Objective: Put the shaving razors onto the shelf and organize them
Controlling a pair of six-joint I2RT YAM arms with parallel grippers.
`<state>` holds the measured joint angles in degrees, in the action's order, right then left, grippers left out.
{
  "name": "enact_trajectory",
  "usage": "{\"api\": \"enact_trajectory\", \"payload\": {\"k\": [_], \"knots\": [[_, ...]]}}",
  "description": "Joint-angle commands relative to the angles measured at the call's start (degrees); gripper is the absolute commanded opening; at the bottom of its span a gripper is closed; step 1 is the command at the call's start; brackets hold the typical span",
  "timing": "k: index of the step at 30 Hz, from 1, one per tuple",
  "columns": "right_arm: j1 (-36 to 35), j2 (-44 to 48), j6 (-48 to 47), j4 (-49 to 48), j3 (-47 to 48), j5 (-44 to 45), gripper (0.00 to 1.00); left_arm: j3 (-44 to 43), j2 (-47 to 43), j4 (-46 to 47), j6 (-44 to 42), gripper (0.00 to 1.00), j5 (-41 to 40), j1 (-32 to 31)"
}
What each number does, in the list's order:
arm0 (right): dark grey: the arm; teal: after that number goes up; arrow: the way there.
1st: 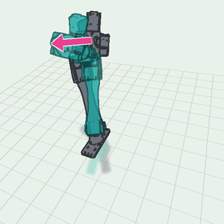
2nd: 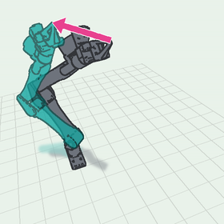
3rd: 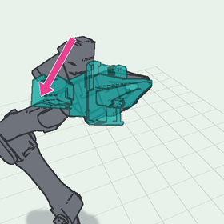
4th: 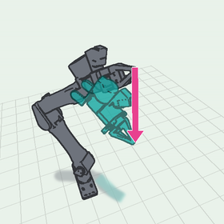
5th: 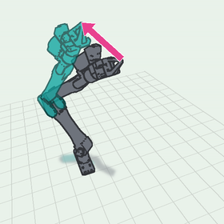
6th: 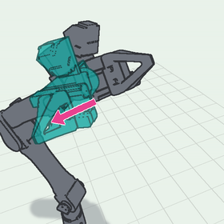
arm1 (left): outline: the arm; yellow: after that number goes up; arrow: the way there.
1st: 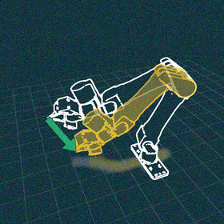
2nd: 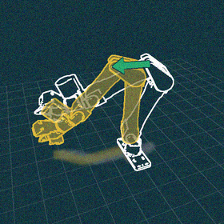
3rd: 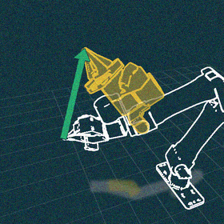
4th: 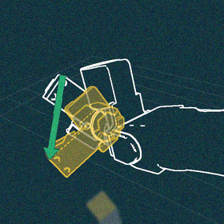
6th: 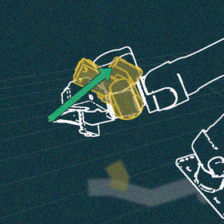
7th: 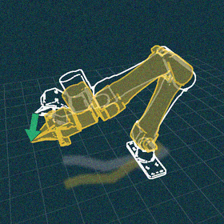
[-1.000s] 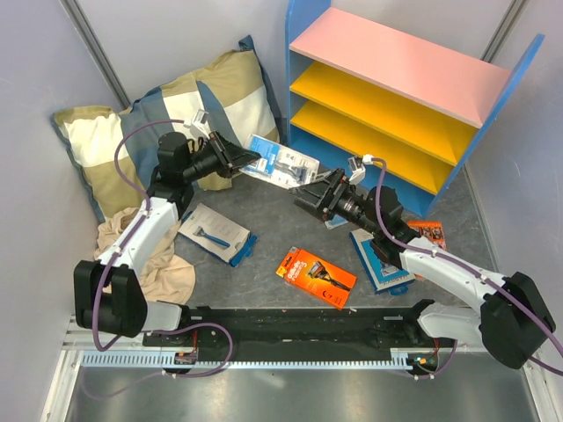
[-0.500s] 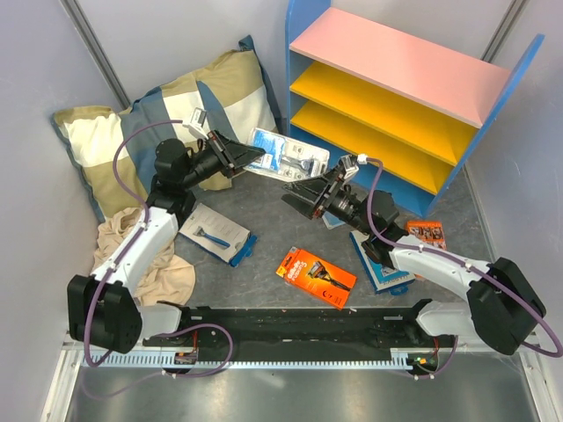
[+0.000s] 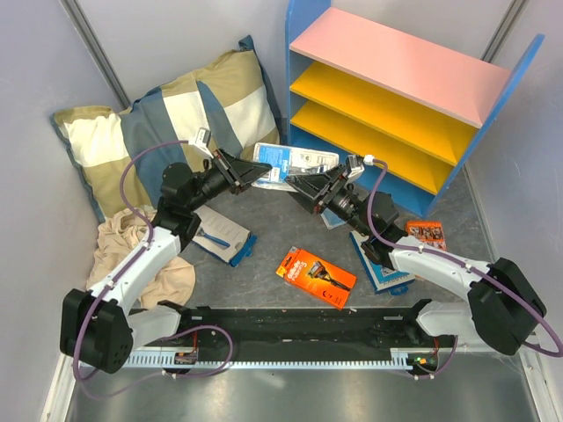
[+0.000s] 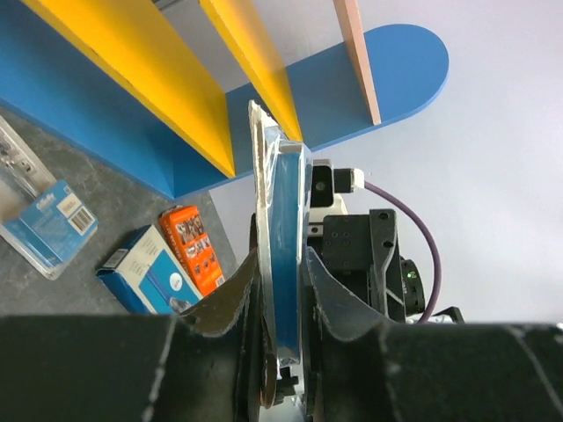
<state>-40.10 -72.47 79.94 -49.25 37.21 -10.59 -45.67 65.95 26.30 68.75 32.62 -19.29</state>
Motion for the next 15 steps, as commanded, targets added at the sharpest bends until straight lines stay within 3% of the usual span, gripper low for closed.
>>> {"api": "enact_trajectory", "payload": {"k": [1,2,11,15], "knots": [[0.0,-0.7,-0.8,-6.4,2.6,2.2,0.72,2.5,-3.0,3.3,2.1,0.12,0.1,-1.7],[0.0,-0.7,-0.8,-6.3,2.6,2.2,0.64,3.5,-3.4,3.3,1.9,0.12,0.0,-2.0],[1.9,-0.5,0.3,-7.0,1.2,2.1,0.33,10.4,-9.8,3.2,0.4,0.17,-3.5,-6.6],[2.9,-0.2,1.0,-8.5,0.2,1.7,0.28,13.0,-11.5,3.0,0.0,0.18,-4.3,-8.5]]}}
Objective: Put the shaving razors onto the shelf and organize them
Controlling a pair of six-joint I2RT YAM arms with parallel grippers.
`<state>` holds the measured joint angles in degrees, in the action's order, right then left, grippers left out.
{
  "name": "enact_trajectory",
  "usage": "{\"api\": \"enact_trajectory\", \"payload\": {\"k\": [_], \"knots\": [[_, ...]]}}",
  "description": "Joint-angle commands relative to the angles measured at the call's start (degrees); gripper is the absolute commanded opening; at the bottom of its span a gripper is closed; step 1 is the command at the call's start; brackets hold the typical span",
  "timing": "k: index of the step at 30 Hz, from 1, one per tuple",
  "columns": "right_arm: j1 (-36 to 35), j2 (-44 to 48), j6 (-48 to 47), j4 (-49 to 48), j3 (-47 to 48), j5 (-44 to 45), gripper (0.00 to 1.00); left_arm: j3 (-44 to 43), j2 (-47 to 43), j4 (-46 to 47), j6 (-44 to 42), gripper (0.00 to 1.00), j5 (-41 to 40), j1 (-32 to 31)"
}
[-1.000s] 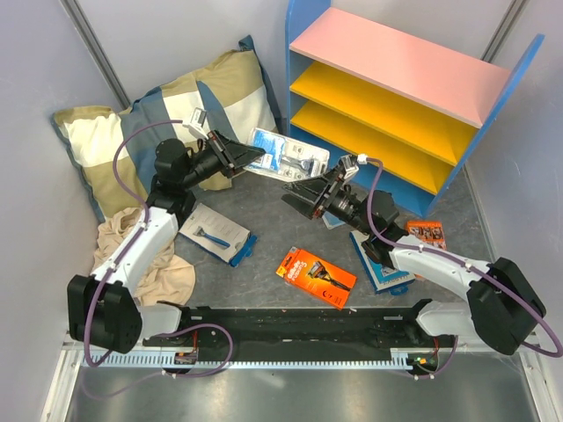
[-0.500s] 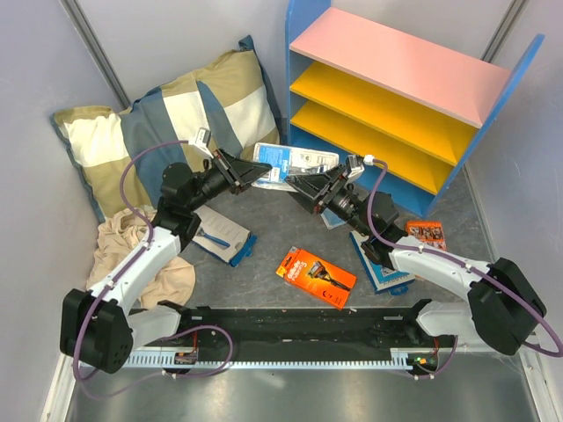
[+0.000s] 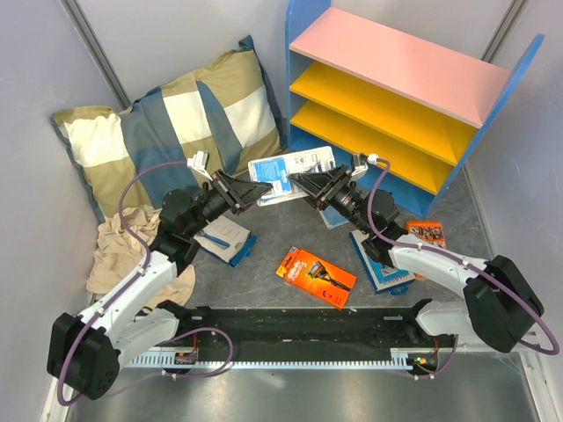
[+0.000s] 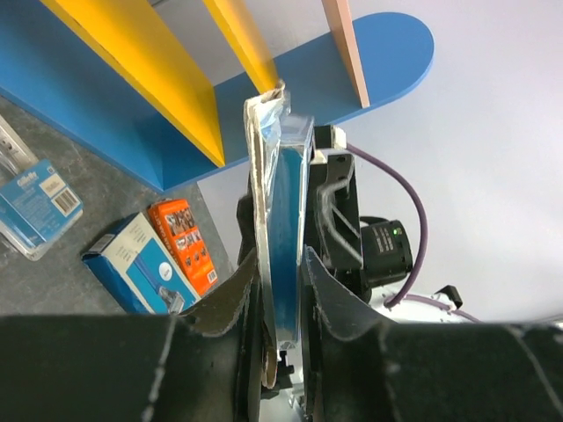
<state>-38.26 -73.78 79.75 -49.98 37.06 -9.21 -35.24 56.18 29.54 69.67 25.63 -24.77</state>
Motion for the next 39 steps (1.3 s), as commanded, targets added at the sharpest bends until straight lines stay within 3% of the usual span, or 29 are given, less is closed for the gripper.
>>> {"api": "enact_trajectory", "payload": {"k": [1,9,15,16,19,27,32,39], "knots": [[1.3,1.2,1.3,-7.9,0.4,0.2,0.27,3.5,-1.8,-0.5,-1.3,0.18,2.4,-3.5],[3.1,0.5,0.7,-7.1,2.8,-4.5,0.12,7.9,-3.6,-1.3,-3.8,0.25,0.4,-8.3],[3.7,-2.5,-3.5,2.5,8.8,-10.9,0.04,6.5,-8.4,-8.9,-10.6,0.54,-2.1,-8.3],[3.7,-2.8,-4.2,3.4,9.4,-12.4,0.02,6.1,-8.9,-9.9,-11.4,0.64,-2.6,-8.3],[3.8,-3.8,-6.4,5.5,12.0,-15.9,0.0,4.8,-9.9,-12.7,-14.2,0.69,-3.9,-8.3],[4.9,-4.6,-11.9,15.2,16.3,-20.5,0.0,3.3,-12.3,-17.1,-18.1,0.69,-6.9,-8.3],[6.1,-4.5,-11.5,15.3,16.0,-21.4,0.0,3.7,-14.7,-15.2,-18.8,0.66,-8.2,-8.3],[6.4,-4.5,-10.1,13.7,15.6,-21.2,0.0,3.6,-13.6,-11.7,-18.5,0.54,-7.0,-8.3]]}}
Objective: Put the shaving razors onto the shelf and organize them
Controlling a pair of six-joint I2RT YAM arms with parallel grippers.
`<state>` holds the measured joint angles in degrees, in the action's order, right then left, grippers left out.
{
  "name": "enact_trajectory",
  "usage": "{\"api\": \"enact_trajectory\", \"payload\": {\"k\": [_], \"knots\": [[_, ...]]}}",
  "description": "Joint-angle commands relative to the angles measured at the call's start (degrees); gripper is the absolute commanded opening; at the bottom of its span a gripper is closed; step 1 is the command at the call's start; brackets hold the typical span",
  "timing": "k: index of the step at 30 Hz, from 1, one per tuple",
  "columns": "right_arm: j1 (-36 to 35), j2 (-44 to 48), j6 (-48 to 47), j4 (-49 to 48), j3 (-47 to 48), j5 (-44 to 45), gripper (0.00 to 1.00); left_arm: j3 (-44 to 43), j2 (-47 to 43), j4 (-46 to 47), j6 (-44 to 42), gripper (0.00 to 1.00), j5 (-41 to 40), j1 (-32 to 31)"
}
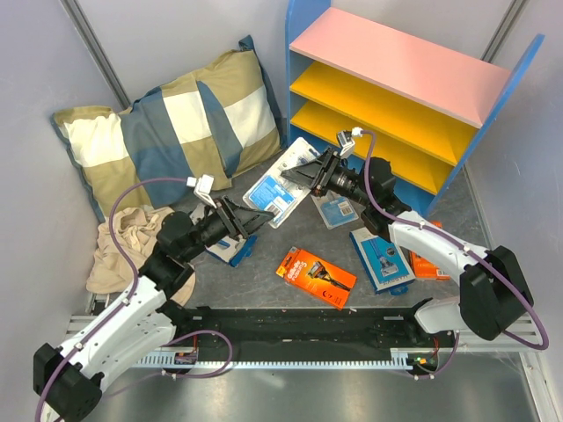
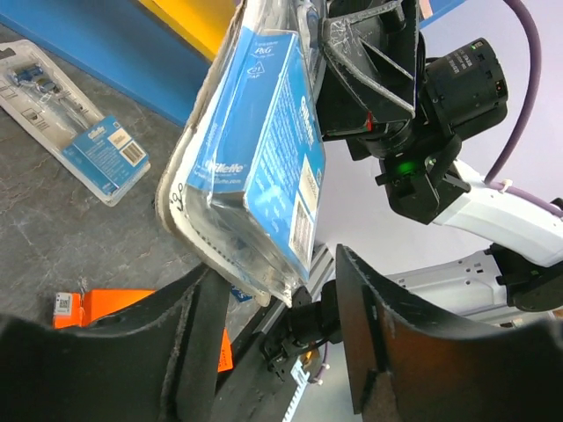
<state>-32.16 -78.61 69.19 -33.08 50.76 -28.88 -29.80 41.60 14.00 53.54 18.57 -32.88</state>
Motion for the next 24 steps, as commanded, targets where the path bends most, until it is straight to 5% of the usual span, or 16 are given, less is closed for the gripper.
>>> {"api": "enact_trajectory", "payload": {"k": [1,7,10,14,16,18,19,24], "knots": [[0.2,0.2,0.7,-3.5,1.9,-1.5,0.0,-1.9,1.5,4.4,-2.4,0.52,0.5,-0.2],[0.2,-0.1,2.4,-5.8,1.4,-2.4,0.0,-2.4,3.9,6.7,-1.9,0.4,1.6,-0.2],[0.2,-0.1,2.9,-6.4,1.0,-2.7,0.0,-2.5,3.8,7.5,-1.8,0.29,0.2,-0.2],[0.2,0.6,3.1,-6.9,0.2,-2.5,0.02,-4.1,4.6,7.9,-1.9,0.02,-1.3,-0.2],[0.3,1.0,2.4,-6.5,0.0,-2.3,0.06,-5.3,5.7,7.4,-1.9,0.02,-1.0,-0.2],[0.7,1.7,1.7,-4.7,0.0,-1.9,0.13,-7.2,6.9,6.5,-1.9,0.02,-0.6,-0.2],[0.9,2.3,0.9,-3.5,0.0,-1.8,0.28,-8.5,7.9,6.4,-1.9,0.02,0.1,-0.2],[2.2,5.0,-1.4,0.1,-0.4,-0.5,0.59,-11.6,9.9,6.2,-1.9,0.02,0.9,-0.2]]}}
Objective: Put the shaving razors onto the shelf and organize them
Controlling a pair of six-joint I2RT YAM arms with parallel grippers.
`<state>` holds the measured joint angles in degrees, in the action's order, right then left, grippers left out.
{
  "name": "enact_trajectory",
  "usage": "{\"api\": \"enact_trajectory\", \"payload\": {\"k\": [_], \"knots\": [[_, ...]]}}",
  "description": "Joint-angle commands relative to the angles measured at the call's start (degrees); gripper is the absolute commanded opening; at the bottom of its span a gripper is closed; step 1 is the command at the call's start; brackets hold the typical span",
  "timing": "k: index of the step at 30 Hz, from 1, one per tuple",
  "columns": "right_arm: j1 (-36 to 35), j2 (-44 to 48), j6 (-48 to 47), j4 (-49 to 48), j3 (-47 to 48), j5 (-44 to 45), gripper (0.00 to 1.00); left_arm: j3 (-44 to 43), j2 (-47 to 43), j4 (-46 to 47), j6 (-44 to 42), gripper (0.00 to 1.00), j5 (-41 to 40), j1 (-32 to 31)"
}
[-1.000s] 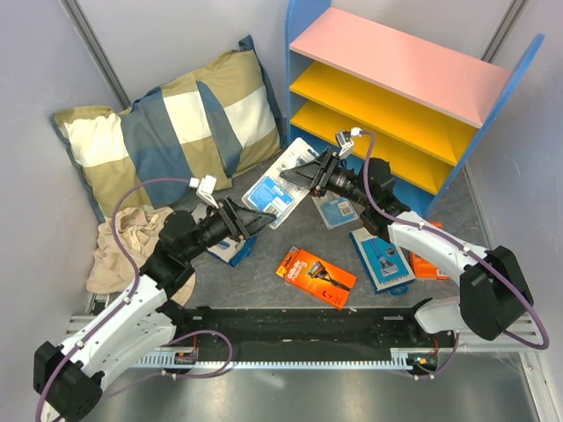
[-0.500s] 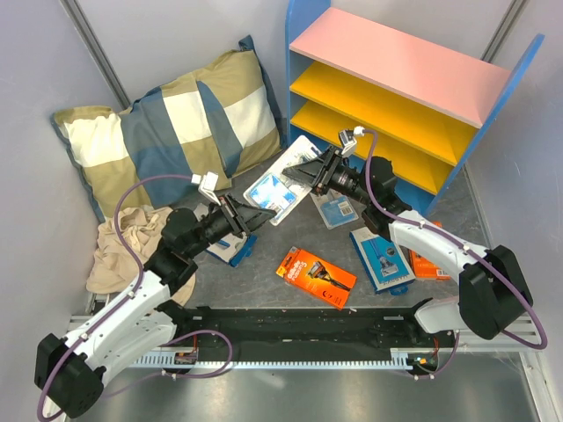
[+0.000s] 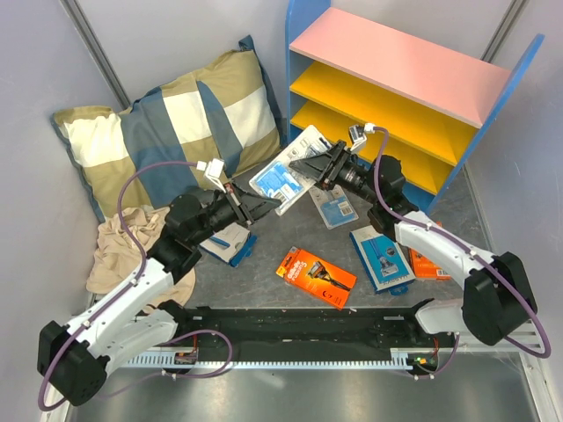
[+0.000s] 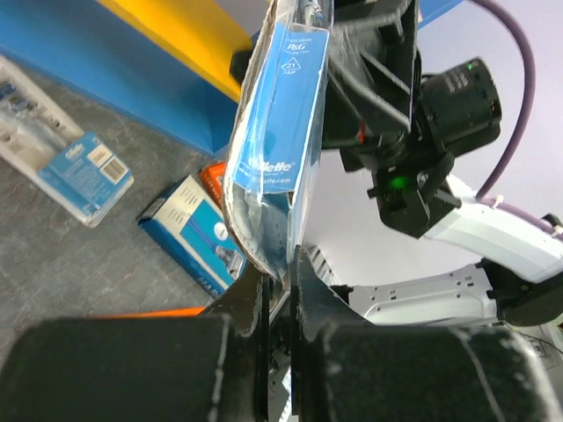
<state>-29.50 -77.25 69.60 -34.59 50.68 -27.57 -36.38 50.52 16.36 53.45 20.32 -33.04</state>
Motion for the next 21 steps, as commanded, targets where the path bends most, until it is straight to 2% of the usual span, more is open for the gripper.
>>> {"api": "enact_trajectory", "payload": {"k": [1,4,7,12,16,21], "knots": [[-0.2,4.6,-2.3,3.0,-0.4,-1.5,0.68,-5.8,1.2,3.6,-1.9,0.02,-1.2,0.0],[0.6,6.9,-4.6,6.6,-0.4,-0.2,0.83,-7.2,1.9,3.2,-2.0,0.02,-1.8,0.1],[1.2,9.2,-6.8,9.7,-0.4,0.8,0.89,-8.6,2.6,3.3,-1.9,0.02,-2.2,0.1],[2.5,14.0,-10.0,11.9,-2.0,1.9,0.94,-11.5,4.5,3.3,-1.9,0.02,-2.7,0.7],[2.6,19.1,-15.1,20.4,-1.1,4.7,0.97,-16.5,8.0,3.3,-1.8,0.02,-0.5,1.7],[2.7,22.9,-19.9,26.7,-0.6,6.7,0.97,-23.9,12.9,1.5,-2.3,0.02,1.9,2.5]]}}
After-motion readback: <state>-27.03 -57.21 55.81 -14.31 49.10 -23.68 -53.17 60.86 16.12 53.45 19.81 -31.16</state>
